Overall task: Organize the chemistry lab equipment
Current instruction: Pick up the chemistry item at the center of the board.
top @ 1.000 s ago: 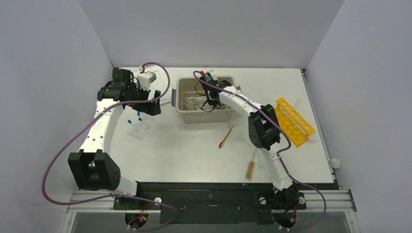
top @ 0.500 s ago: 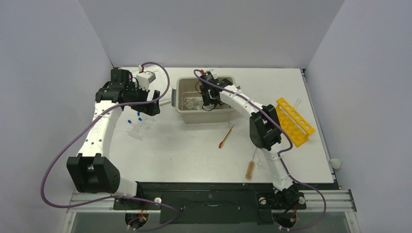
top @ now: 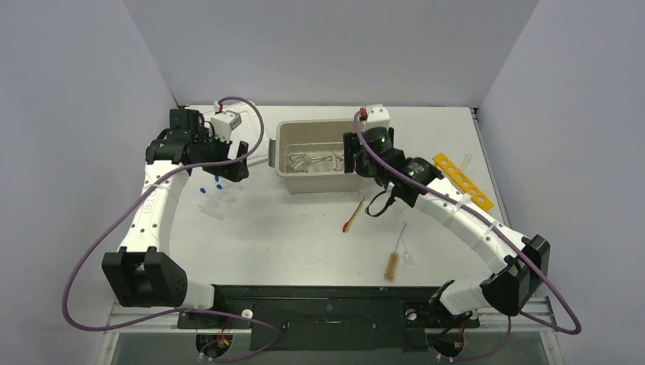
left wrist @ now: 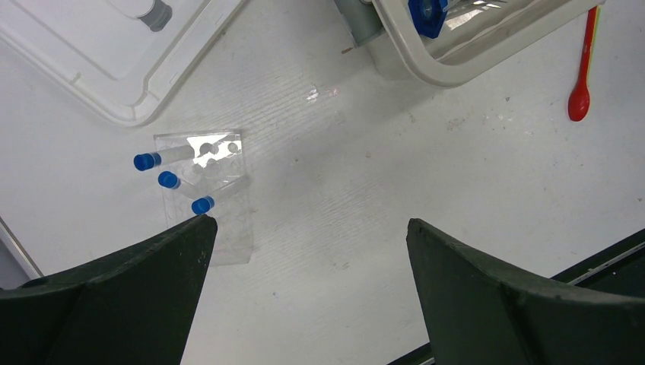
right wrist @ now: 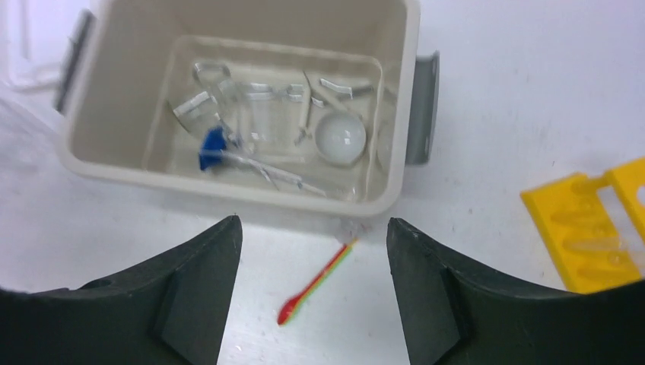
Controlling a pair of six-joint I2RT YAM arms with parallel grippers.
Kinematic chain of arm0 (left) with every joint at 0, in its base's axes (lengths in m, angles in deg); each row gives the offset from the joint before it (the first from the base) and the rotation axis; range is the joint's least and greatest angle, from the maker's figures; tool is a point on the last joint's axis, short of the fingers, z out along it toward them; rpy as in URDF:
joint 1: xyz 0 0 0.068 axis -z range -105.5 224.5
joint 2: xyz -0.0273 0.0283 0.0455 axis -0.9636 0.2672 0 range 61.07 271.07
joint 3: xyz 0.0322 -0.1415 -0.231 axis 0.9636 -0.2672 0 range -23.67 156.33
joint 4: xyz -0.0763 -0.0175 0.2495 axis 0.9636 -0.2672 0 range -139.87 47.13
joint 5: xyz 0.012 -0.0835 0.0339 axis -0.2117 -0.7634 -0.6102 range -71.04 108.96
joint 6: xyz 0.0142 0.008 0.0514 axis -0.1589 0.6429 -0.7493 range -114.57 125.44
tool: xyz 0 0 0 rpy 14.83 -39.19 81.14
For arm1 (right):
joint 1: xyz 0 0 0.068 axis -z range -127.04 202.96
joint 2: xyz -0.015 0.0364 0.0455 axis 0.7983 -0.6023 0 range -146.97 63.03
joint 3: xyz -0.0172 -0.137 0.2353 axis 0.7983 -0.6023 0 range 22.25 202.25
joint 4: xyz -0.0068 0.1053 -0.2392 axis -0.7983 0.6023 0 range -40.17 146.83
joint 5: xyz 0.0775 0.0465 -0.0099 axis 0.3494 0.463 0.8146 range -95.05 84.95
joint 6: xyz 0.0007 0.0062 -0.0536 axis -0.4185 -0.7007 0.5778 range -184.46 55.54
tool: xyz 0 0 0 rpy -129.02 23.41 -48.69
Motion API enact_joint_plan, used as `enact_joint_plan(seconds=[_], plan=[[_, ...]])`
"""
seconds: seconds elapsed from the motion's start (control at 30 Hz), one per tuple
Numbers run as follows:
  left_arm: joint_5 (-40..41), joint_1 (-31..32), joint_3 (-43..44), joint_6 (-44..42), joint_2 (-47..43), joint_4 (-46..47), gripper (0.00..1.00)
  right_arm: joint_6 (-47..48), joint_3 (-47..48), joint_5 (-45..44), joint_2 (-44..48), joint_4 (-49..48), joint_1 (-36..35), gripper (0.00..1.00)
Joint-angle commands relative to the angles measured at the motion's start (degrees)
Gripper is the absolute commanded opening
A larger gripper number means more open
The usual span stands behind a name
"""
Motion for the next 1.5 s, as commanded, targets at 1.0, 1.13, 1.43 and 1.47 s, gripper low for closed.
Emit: enact_joint_plan(seconds=[1.0,1.13,1.43,1.47], plan=[[0.11,-0.38,1.94,-1.57,-1.18,-1.32,0.96,1.19,-29.57,2.42,-17.02,-29.54,3.85,0.58],[0.0,-0.38,2.56,-1.72,-0.83,-1.76,0.97,0.8,-31.29,2.88,-18.1,-33.02,3.81,0.56],[0.53,-0.34,2.49,-2.67,-0.99,-2.27,0.96,0.04,-33.61,5.16,-18.63,-37.24,2.94,0.43],[0.51,-0.31,2.34,-2.77,-1.06,-2.19,0.97,0.07,-34.05,5.09,-18.4,-37.32,2.44,0.41]])
